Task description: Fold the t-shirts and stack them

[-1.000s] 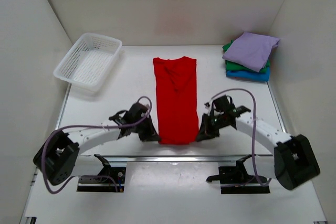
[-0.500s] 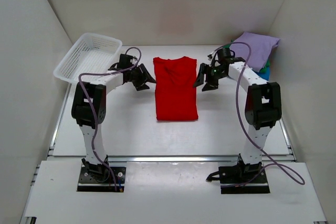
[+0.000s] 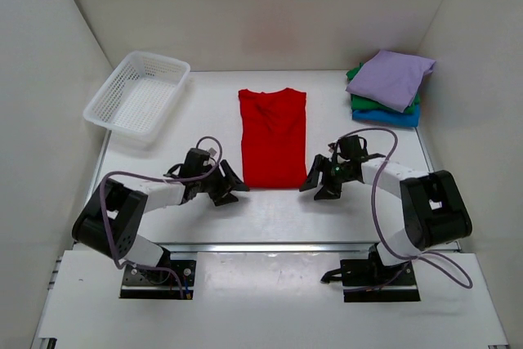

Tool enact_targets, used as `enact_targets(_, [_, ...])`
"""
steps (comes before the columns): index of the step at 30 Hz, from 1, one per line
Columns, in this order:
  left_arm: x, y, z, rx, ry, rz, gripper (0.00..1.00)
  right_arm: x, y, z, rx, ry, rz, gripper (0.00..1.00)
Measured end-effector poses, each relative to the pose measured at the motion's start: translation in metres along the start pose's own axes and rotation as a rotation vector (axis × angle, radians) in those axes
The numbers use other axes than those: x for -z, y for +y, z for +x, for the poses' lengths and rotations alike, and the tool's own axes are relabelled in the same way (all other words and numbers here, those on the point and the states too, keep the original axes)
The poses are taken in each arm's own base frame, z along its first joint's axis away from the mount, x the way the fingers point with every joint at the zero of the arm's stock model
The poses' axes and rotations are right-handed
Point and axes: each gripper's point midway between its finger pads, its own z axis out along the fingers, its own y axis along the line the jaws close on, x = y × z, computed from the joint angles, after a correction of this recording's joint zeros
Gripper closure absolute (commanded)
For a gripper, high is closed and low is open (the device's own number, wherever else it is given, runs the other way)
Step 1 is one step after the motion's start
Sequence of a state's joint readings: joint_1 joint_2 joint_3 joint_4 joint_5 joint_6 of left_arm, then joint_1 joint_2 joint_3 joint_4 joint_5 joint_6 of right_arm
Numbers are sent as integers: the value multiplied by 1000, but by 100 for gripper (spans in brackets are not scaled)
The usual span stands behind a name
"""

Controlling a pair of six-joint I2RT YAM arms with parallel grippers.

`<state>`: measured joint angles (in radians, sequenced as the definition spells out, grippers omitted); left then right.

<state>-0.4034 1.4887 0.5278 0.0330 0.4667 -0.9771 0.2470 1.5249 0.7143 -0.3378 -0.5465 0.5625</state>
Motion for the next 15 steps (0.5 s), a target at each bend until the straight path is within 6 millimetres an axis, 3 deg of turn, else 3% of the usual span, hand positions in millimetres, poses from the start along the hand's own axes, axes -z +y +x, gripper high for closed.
enact_targets(3, [-5,-7,1,11,-75,6,30,-6,9,-4,-19,-59,-44,43])
enact_targets(6, [-14,-14,-12,30,-151,6,34,-13,15,-17,-37,-114,-79,50])
enact_targets(7, [-19,-17,-19,37,-175,9,47,-16,17,-21,-43,-123,-92,57])
enact_targets(8, [-23,-19,-27,45,-193,5,59,-19,18,-25,-44,-131,-99,88])
enact_targets(9, [-29,-18,-34,54,-211,-7,94,-23,18,-30,-39,-138,-105,100])
enact_targets(10, [-36,-16,-38,64,-214,-14,100,-28,17,-34,-50,-143,-100,100])
enact_targets(15, [-40,-15,-35,86,-208,11,100,-33,19,-29,-45,-135,-95,100])
